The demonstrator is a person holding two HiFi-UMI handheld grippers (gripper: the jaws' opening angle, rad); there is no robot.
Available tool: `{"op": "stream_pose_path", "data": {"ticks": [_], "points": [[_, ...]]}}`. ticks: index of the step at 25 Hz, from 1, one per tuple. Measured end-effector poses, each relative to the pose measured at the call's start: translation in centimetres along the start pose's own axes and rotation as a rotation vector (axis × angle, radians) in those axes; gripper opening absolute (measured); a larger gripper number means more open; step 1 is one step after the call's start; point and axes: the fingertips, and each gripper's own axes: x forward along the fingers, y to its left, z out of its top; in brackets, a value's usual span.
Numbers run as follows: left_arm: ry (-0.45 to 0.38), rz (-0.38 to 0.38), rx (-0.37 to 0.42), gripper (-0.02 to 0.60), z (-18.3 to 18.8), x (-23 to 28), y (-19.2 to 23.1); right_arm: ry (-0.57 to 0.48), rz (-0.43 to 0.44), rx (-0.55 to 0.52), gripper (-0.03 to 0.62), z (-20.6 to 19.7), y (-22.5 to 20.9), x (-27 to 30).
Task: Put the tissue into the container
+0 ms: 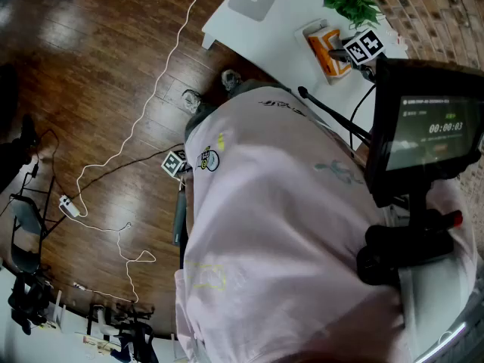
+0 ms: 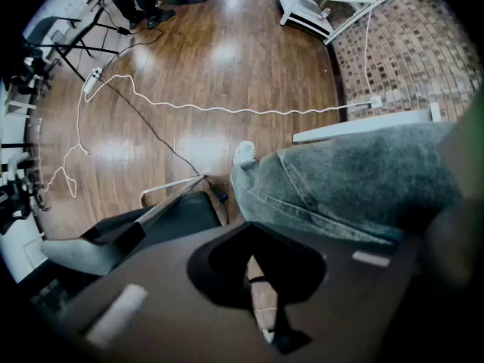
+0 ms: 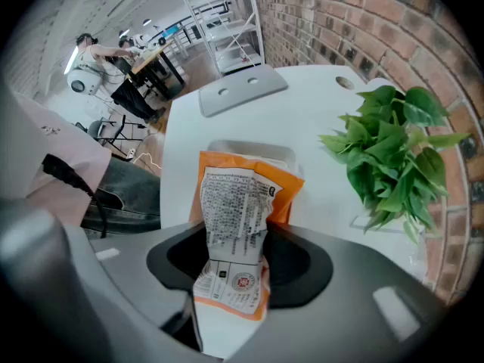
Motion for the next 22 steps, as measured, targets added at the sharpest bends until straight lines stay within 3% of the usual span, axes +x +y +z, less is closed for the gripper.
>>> {"op": "stream_pose_path", "data": {"ticks": [7,11,15,22], "points": [[0.019,0.025,0.038,0.005,1.4,1.4,0.8,-0.183,0.017,0.011,0.215,2.0,-0.4,-9.5],[0.029,0.025,0.076,0.005,1.8,1.6,0.7,-0.128,-0.051,0.025,0.216,-2.1,-1.8,-12.5],[0.027,0.031,0.100,0.005,2.6,1.9,0.1,-0.040,-0.065,0.056,0.218,-8.0,-2.7,-12.1],[0.041,0.028,0.121,0.005,2.7,2.3,0.0,-0.034,-0.026,0.084,0.222,-12.2,1.3,-14.2]]}}
